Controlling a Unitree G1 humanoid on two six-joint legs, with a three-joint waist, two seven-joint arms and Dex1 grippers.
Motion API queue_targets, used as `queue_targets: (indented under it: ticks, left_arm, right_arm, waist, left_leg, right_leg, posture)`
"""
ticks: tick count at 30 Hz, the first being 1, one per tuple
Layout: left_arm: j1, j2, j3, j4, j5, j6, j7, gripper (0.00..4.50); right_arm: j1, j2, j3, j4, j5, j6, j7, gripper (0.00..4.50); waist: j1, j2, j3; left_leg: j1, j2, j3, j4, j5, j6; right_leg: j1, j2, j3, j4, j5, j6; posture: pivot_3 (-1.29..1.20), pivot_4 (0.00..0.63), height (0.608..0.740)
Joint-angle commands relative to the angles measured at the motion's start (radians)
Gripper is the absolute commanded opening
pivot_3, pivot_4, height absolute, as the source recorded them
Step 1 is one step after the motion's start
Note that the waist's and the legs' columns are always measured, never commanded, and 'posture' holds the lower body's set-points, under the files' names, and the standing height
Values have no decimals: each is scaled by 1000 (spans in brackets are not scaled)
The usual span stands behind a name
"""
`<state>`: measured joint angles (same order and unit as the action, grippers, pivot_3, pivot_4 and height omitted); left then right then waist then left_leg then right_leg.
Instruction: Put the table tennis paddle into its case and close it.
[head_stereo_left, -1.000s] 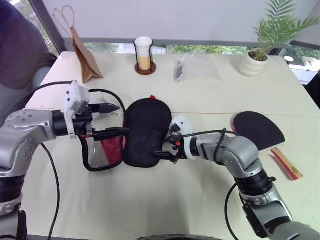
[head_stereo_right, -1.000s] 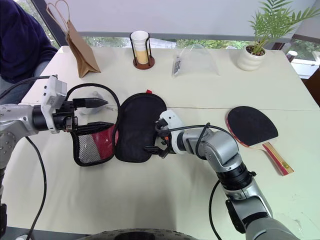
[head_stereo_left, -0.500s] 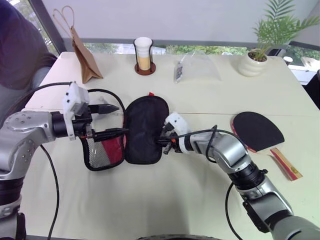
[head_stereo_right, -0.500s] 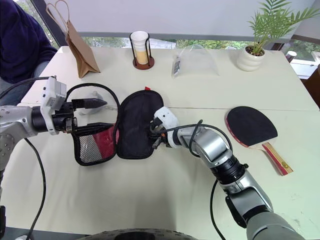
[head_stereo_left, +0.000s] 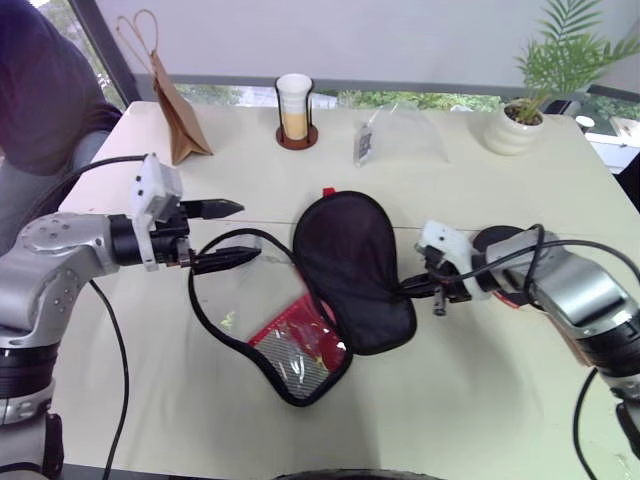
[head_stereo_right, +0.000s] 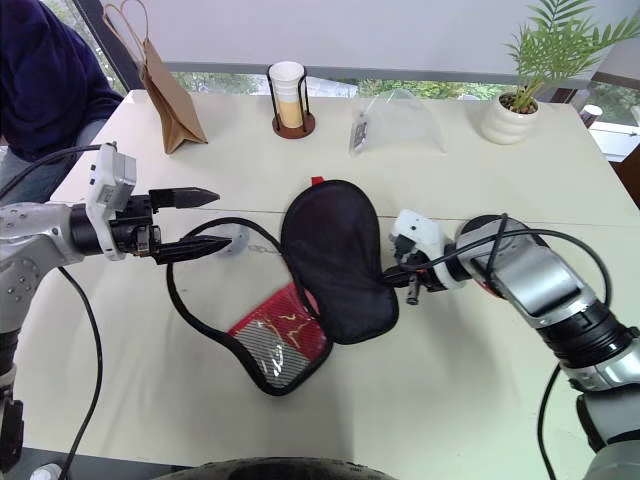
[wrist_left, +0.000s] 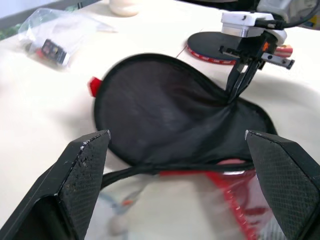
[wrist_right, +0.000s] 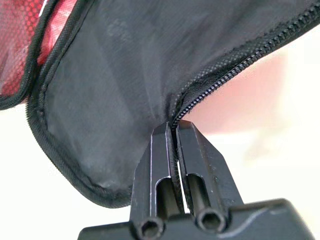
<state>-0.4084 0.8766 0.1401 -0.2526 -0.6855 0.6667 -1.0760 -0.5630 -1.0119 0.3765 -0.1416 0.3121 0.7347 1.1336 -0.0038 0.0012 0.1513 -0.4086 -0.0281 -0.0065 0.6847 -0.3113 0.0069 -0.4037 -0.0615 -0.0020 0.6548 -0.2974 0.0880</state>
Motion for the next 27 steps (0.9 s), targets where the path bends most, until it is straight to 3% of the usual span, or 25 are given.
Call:
queue_targets:
  ticks: [1, 7, 14, 17, 24, 27]
  left_arm:
    - [-26, -2, 8, -8, 2, -21, -6, 4500]
    - [-23, -11, 2, -20, 9, -22, -2, 4500]
    - [-14, -18, -3, -38, 7, -16, 4, 4500]
    - [-21, -25, -13, -38, 7, -14, 6, 4500]
    - [-34, -43, -35, -29, 10, -21, 0, 4500]
    - [-48, -56, -50, -12, 13, -29, -9, 4500]
  right_arm:
    - [-29, -28, -15, 99, -52, -109, 91, 66]
    - [-80, -10, -9, 308, -162, -263, 171, 66]
    - [-97, 14, -37, 364, -197, -297, 204, 66]
    - [-87, 22, -69, 343, -186, -278, 184, 950]
    - [9, -71, -289, 161, -127, -141, 91, 4452]
    - [123, -127, -466, 45, -94, -46, 30, 4452]
  waist:
    - [-5, 0, 0]
    - [-6, 0, 0]
    - [-6, 0, 0]
    - [-6, 0, 0]
    - [1, 0, 0]
    - [11, 0, 0]
  left_leg:
    - [0, 0, 0, 0, 0, 0]
    - [0, 0, 0, 0, 2, -3]
    - [0, 0, 0, 0, 2, -4]
    - [0, 0, 0, 0, 2, -4]
    - [0, 0, 0, 0, 2, -4]
    - [-1, 0, 0, 0, 2, -4]
  right_leg:
    - [0, 0, 0, 0, 0, 0]
    - [0, 0, 0, 0, 0, 0]
    - [0, 0, 0, 0, 0, 0]
    - [0, 0, 0, 0, 0, 0]
    - [0, -1, 0, 0, 0, 0]
    - [0, -1, 1, 0, 0, 0]
  posture:
    - [0, 150, 740]
    - [0, 150, 740]
    - [0, 150, 740]
    - [0, 150, 740]
    - [0, 150, 740]
    - [0, 150, 740]
